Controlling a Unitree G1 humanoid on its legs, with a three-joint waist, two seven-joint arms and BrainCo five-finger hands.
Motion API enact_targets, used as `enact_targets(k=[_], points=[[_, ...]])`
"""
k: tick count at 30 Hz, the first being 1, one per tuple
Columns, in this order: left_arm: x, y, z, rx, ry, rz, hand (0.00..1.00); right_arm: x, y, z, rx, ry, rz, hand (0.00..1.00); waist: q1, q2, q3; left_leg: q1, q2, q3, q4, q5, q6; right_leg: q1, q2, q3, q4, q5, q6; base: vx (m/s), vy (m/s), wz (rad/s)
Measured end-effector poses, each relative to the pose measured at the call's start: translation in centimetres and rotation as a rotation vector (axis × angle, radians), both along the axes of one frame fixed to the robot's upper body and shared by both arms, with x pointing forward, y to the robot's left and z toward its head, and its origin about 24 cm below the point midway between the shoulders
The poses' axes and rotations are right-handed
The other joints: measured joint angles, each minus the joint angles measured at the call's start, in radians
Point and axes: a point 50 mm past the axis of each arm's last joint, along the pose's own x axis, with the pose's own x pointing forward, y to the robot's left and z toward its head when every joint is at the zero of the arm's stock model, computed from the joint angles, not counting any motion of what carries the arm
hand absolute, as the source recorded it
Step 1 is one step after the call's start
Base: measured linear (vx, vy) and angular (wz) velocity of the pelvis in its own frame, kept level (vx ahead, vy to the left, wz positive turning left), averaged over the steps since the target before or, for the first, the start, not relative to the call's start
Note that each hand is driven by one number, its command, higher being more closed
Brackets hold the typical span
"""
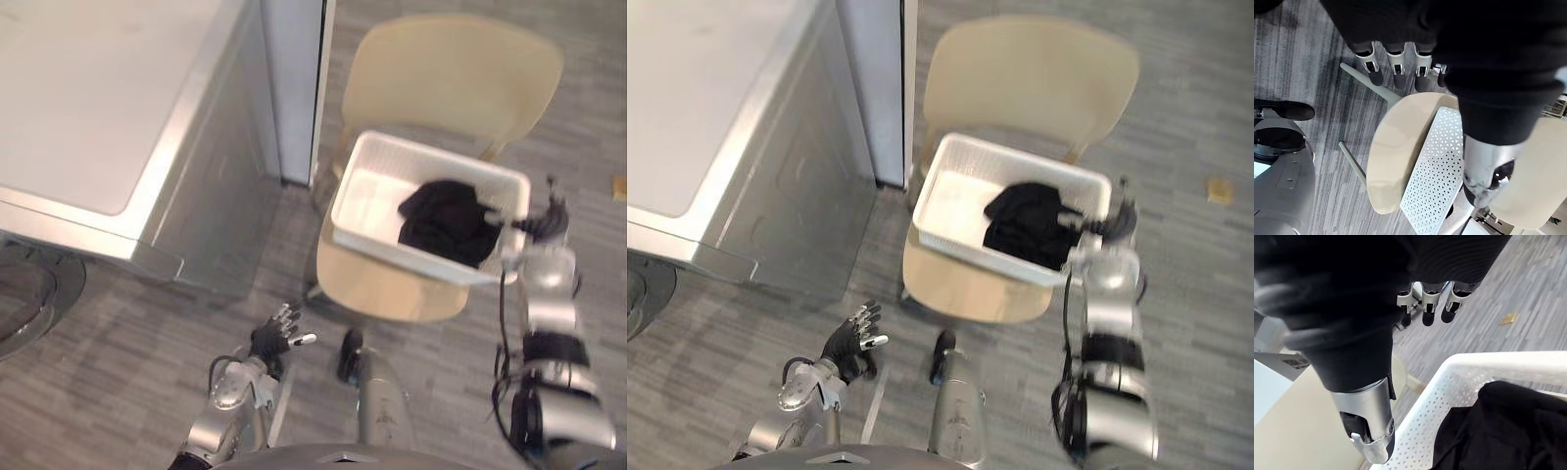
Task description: Pick up the laundry basket with both hands and put the clothes into the washing machine.
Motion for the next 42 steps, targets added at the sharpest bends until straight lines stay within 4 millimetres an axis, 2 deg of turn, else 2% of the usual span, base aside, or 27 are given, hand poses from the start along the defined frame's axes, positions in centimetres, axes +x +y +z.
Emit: enact_targets(k=[4, 7, 10, 12, 15, 20, 24, 33, 37, 40, 42], points=[[1.3, -0.4, 1.7, -0.053, -0.077, 0.01, 0.0, 3.1, 2.4, 3.8, -0.029, -0.031, 0.117, 0.0, 0.011, 0.004, 0.03, -0.044, 0.007, 0.05, -0.019, 0.004, 0.019, -0.046, 0.007, 0.011, -0.071, 0.073, -0.003, -0.09, 0.054, -0.31], [2.9, -1.7, 3.3, -0.105, -0.142, -0.003, 0.0, 5.5, 5.2, 8.0, -0.07, -0.052, 0.219, 0.0, 0.014, 0.008, 0.058, -0.075, 0.015, 0.111, -0.053, 0.03, 0.021, -0.079, 0.005, -0.001, -0.139, 0.133, -0.013, -0.02, 0.01, -0.06], [3.3, -2.9, 4.2, -0.147, -0.164, -0.036, 0.0, 6.5, 7.1, 10.5, -0.175, -0.042, 0.27, 0.0, 0.025, 0.007, 0.071, -0.105, 0.016, 0.117, -0.069, 0.063, 0.045, -0.107, 0.005, -0.015, -0.141, 0.145, -0.008, 0.0, -0.026, 0.07], [3.5, -3.2, 4.5, -0.166, -0.169, -0.034, 0.0, 6.7, 7.2, 11.1, -0.226, -0.024, 0.272, 0.0, 0.034, 0.008, 0.079, -0.115, 0.016, 0.113, -0.075, 0.077, 0.058, -0.112, 0.003, -0.026, -0.138, 0.146, -0.01, 0.04, -0.05, 0.15], [3.9, -3.4, 4.9, -0.172, -0.185, -0.032, 0.0, 7.0, 7.3, 11.1, -0.307, 0.05, 0.274, 0.0, 0.043, 0.007, 0.08, -0.129, 0.011, 0.105, -0.089, 0.089, 0.054, -0.122, -0.001, -0.042, -0.134, 0.141, -0.013, 0.05, -0.057, 0.11], [4.6, -3.9, 5.6, -0.173, -0.211, -0.04, 0.0, 7.3, 6.7, 9.6, -0.444, 0.198, 0.248, 0.0, 0.044, 0.007, 0.08, -0.147, 0.004, 0.096, -0.101, 0.089, 0.044, -0.141, -0.009, -0.055, -0.115, 0.125, -0.017, 0.03, -0.063, 0.09], [4.8, -4.0, 5.2, -0.163, -0.197, -0.042, 0.0, 7.3, 5.9, 8.1, -0.524, 0.301, 0.211, 0.0, 0.045, 0.007, 0.08, -0.15, 0.002, 0.092, -0.112, 0.095, 0.039, -0.144, -0.009, -0.062, -0.116, 0.121, -0.02, 0.01, -0.06, 0.04], [5.7, -4.4, 5.5, -0.13, -0.212, -0.028, 0.0, 6.6, 4.3, 4.8, -0.56, 0.394, 0.156, 0.0, 0.048, 0.006, 0.08, -0.166, -0.013, 0.077, -0.124, 0.113, 0.039, -0.176, -0.037, -0.083, -0.044, 0.075, -0.026, 0.01, -0.08, 0.12], [5.9, -3.9, 5.6, -0.131, -0.211, 0.012, 0.0, 6.0, 2.8, 3.3, -0.594, 0.462, 0.101, 0.0, 0.045, 0.007, 0.081, -0.167, -0.028, 0.075, -0.145, 0.119, 0.031, -0.185, -0.047, -0.084, -0.038, 0.069, -0.025, 0.0, -0.049, 0.06], [6.0, -3.8, 5.8, -0.138, -0.219, 0.015, 0.0, 5.4, 1.5, 3.1, -0.64, 0.51, 0.057, 0.0, 0.047, 0.009, 0.082, -0.181, -0.046, 0.08, -0.171, 0.134, 0.028, -0.212, -0.062, -0.085, -0.026, 0.067, -0.024, -0.01, -0.04, 0.15], [6.0, -4.0, 5.9, -0.172, -0.21, 0.012, 0.0, 4.8, 0.2, 3.3, -0.676, 0.534, 0.019, 0.0, 0.044, 0.02, 0.098, -0.181, -0.068, 0.074, -0.197, 0.149, 0.029, -0.218, -0.079, -0.093, -0.014, 0.06, -0.021, 0.0, -0.016, 0.25]])
